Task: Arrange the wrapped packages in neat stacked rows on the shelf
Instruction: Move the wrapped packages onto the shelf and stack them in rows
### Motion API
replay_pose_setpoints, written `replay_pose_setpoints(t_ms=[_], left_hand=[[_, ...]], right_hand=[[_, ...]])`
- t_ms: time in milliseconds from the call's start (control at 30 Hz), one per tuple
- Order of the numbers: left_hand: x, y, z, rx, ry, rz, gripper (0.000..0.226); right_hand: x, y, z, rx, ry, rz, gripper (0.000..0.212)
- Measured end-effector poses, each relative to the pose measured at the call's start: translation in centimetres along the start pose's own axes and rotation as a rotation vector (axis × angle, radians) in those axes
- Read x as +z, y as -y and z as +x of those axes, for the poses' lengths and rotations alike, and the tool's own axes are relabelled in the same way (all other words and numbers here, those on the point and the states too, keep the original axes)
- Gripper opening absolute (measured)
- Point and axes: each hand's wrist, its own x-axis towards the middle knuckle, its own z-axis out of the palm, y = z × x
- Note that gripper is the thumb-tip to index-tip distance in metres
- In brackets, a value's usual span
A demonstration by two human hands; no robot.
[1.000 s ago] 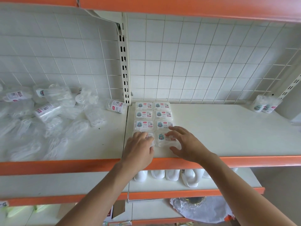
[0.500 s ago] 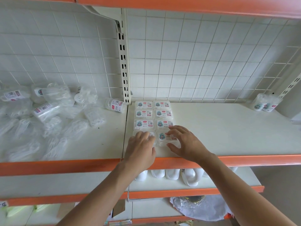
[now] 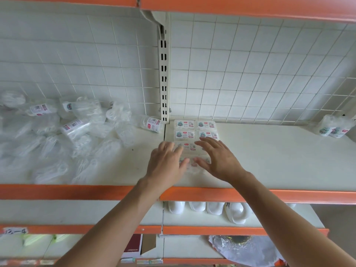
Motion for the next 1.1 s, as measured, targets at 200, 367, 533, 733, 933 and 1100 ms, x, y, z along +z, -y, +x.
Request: replay_pose_setpoints(t_ms=[200, 367, 533, 733, 933, 1100], left_hand=[[-2.0, 5.1, 0.8, -0.074, -0.001, 0.087, 0.053], [-3.6, 8.9, 2.0, -0.106, 0.000, 0.103, 0.051], [-4.7, 11.8, 2.8, -0.151, 0.004, 0.136, 0.045], [-5.8, 15.6, 5.4, -0.160, -0.072, 0.186, 0.041], [-4.8, 18.5, 8.7, -0.216, 0.029, 0.248, 0.041], [-4.3, 18.6, 10.1, -0.236, 0.037, 0.245, 0.036]], right_hand=[[1.9, 4.6, 5.4, -0.061, 0.039, -0.017, 0.068], [3.7, 8.0, 10.1, 0.005, 0.076, -0.017, 0.062], [4.8, 9.8, 13.4, 0.076, 0.093, -0.004, 0.061], [6.0, 11.2, 15.1, 0.138, 0.117, -0.053, 0.051], [6.5, 12.1, 15.7, 0.199, 0.051, -0.121, 0.040], [6.7, 11.8, 15.8, 0.264, 0.061, -0.166, 0.048]])
